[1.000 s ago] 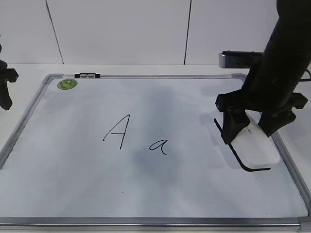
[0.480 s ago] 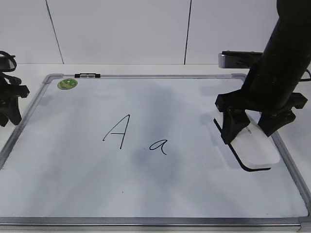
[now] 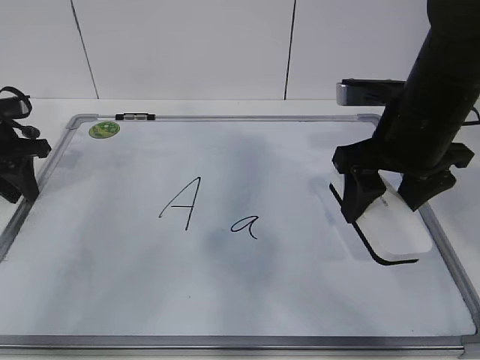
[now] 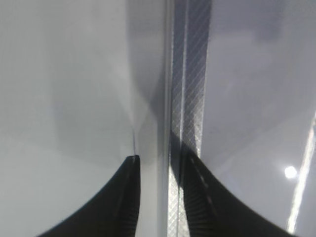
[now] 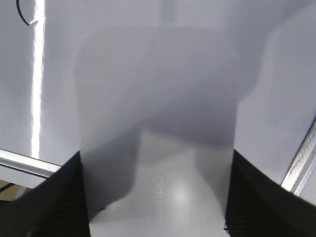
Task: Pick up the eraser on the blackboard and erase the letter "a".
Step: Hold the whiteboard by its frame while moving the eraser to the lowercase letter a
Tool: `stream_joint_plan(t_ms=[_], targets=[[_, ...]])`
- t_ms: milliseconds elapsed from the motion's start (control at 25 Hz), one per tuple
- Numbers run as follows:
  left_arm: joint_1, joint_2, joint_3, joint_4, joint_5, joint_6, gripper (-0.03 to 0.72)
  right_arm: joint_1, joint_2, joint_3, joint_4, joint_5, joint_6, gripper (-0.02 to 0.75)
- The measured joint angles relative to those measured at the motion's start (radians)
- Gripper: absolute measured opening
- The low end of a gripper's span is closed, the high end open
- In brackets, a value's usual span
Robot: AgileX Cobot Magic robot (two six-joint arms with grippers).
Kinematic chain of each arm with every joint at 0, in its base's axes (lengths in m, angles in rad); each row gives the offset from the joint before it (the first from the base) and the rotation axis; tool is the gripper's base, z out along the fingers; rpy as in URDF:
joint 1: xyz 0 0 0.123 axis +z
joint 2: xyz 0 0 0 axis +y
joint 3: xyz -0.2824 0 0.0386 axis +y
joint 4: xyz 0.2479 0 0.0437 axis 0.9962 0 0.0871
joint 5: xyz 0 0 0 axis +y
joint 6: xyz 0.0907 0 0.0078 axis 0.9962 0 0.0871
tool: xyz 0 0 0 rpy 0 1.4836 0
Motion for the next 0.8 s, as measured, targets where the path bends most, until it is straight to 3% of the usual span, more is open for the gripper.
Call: stream_joint_plan(t_ms=[320,800], targets=[[0.0,0.0,-0.001,-0.017,0.008,0.0,0.036,0.002,0.004,-0.002,0.0,0.0,-0.006,0.538],[0.0,0.0,-0.001,-0.03,0.008,0.002,0.027,0.002,0.253,-0.274,0.003,0.004,-0.021,0.538]])
